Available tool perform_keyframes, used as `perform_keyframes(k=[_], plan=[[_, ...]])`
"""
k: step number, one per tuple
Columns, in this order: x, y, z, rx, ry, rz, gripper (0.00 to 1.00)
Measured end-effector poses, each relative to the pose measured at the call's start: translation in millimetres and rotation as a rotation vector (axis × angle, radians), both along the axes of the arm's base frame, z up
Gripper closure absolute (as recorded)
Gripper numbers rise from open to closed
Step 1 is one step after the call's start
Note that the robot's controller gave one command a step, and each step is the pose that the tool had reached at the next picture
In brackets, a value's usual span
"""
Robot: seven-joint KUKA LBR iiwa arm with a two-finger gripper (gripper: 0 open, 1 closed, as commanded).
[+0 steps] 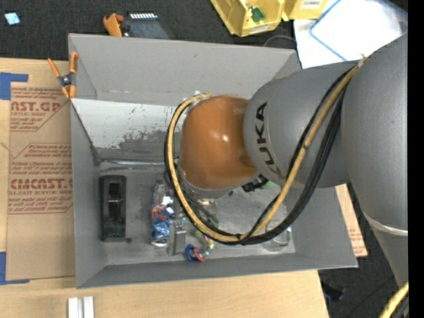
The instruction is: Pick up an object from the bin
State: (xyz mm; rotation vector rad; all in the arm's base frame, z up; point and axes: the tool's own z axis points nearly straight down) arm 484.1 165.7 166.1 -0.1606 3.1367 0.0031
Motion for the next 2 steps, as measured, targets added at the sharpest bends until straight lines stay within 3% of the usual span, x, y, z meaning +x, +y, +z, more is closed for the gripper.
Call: perform_keyframes(k=[1, 2], plan=[[-4.6, -43.7, 5.9, -0.002, 0.001, 0.074, 0.00], [12.5, -64.0, 2.1, 0.001, 0.000, 0.159, 0.00]])
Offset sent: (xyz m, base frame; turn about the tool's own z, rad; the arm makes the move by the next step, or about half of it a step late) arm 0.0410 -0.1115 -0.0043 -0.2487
